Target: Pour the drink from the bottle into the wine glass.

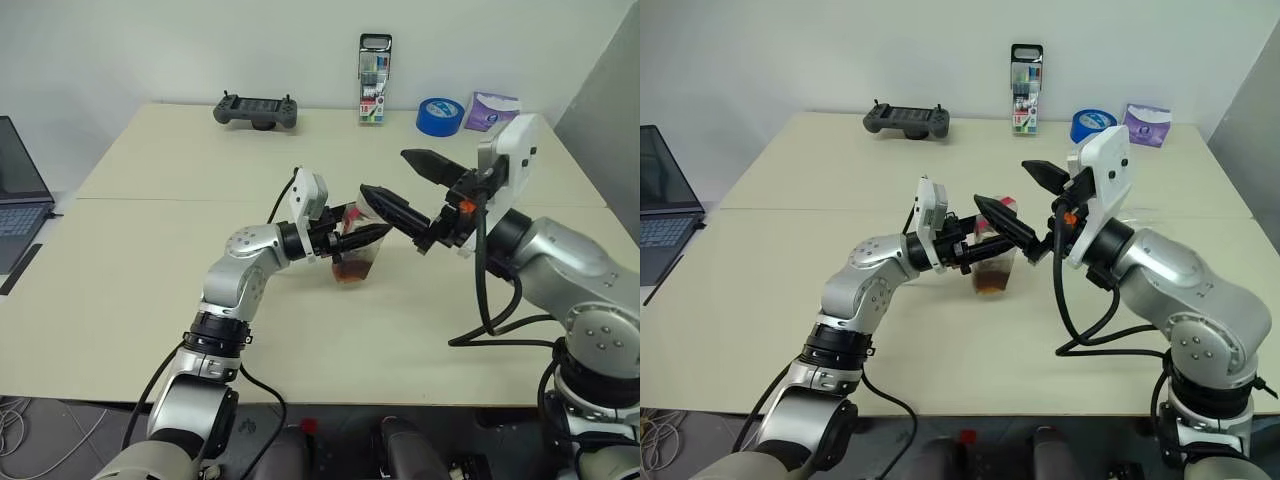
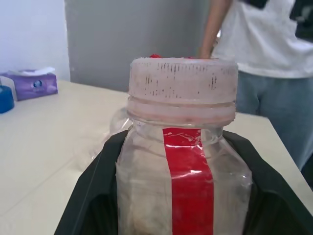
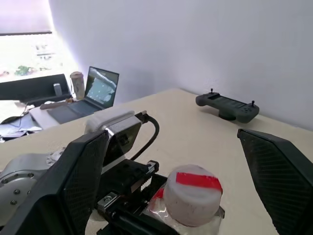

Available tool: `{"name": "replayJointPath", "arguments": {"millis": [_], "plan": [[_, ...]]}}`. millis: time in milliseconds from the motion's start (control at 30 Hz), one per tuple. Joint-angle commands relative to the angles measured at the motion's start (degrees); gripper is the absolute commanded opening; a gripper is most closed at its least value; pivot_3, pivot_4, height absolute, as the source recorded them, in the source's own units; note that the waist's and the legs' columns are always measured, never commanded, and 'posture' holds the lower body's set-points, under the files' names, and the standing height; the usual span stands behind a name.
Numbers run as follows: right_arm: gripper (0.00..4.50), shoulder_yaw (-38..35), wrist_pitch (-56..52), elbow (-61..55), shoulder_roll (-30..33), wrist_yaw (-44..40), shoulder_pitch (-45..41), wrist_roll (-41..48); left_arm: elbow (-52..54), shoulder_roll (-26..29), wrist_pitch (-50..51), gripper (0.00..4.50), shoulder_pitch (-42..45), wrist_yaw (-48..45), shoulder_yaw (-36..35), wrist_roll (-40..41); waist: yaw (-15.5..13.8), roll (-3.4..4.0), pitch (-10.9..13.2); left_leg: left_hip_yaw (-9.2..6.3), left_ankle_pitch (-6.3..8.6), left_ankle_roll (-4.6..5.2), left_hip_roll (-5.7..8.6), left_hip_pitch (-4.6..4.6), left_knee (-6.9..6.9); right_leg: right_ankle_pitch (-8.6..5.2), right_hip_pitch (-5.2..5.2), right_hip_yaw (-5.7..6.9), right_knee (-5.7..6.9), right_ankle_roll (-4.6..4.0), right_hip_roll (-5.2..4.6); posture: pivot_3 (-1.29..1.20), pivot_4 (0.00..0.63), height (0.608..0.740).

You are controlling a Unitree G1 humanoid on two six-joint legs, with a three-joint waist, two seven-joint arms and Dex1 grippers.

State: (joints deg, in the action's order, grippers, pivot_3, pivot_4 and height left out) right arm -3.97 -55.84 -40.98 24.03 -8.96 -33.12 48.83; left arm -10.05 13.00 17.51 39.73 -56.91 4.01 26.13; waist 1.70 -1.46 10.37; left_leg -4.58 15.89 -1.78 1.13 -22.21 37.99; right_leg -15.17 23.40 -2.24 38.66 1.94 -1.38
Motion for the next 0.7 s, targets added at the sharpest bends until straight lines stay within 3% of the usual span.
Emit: {"name": "replayJointPath", "arguments": {"millis": [33, 333, 700], "plan": [[4.50, 3.5, 1.6, 0.1, -1.3, 2.8, -0.1, -4.8, 1.4, -1.7, -2.4, 2.17, 0.4, -0.5, -0.9, 1.4, 0.0, 0.00, 0.0, 0.02, 0.00, 0.00, 0.01, 0.00, 0.00, 0.00, 0.02, 0.00, 0.02, 0.00, 0.00, 0.00, 0.150, 0.740], [4.50, 7.4, 4.8, 5.6, -2.6, 2.6, -1.3, -14.5, 4.7, -3.3, -5.5, 2.17, -4.0, -1.9, 0.2, 1.4, 0.1, 0.00, 0.0, 0.05, 0.00, 0.00, 0.02, 0.05, 0.00, 0.00, 0.04, 0.02, 0.11, 0.00, 0.02, 0.00, 0.150, 0.740], [4.50, 5.7, 4.0, 6.4, -1.8, 0.6, -1.1, -16.0, 4.9, -3.7, -9.0, 2.17, -5.9, -1.1, 0.2, 0.2, 0.0, 0.00, 0.0, 0.06, 0.00, 0.00, 0.03, 0.05, 0.01, 0.00, 0.04, 0.04, 0.14, -0.01, 0.02, 0.00, 0.150, 0.740]]}}
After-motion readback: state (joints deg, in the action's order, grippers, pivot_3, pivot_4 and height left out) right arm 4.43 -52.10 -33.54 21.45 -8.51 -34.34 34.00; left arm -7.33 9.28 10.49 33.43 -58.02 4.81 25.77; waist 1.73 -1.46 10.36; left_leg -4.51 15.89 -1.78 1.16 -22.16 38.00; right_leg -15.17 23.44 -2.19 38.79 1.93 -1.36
